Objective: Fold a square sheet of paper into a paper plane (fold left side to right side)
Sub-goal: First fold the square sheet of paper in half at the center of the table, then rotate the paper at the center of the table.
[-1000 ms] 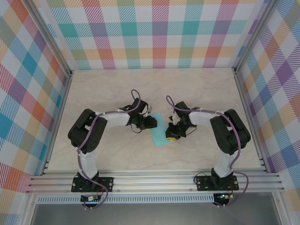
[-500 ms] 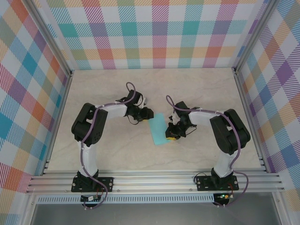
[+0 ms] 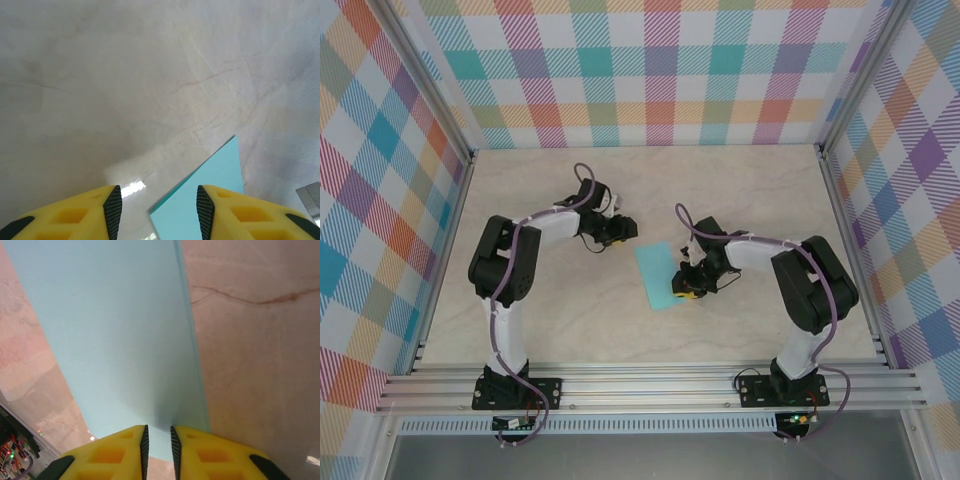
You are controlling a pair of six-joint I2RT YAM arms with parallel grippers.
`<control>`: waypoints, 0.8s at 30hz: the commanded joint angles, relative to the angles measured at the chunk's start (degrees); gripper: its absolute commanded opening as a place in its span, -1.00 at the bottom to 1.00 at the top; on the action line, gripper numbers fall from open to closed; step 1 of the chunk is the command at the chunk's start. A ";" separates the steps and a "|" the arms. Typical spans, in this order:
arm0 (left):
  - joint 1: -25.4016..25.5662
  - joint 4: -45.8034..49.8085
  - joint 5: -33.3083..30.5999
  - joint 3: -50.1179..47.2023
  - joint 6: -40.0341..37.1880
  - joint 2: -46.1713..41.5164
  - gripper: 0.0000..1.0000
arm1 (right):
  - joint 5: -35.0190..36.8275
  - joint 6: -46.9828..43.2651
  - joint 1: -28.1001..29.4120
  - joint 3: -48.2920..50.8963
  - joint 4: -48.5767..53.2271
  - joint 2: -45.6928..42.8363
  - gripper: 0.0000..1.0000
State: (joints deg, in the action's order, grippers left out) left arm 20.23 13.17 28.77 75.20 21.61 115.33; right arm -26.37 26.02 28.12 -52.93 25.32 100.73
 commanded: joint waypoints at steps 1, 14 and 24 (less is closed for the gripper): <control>-1.67 -0.19 -1.72 -2.71 -0.62 -9.86 -0.05 | 2.21 -0.23 -0.47 1.64 -2.48 -4.71 -0.41; 4.89 -9.22 1.79 -17.98 8.40 -13.59 -0.05 | 3.55 -2.92 -1.44 -3.03 4.54 -1.71 0.00; 7.54 -11.45 1.61 -16.31 10.03 -6.93 -0.08 | -5.54 -2.28 -0.52 -0.60 2.88 1.12 -0.13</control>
State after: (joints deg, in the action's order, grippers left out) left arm 27.64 3.09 30.00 56.97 30.68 106.26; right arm -26.89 24.38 27.05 -54.72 27.11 100.79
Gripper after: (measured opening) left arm 0.462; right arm 0.443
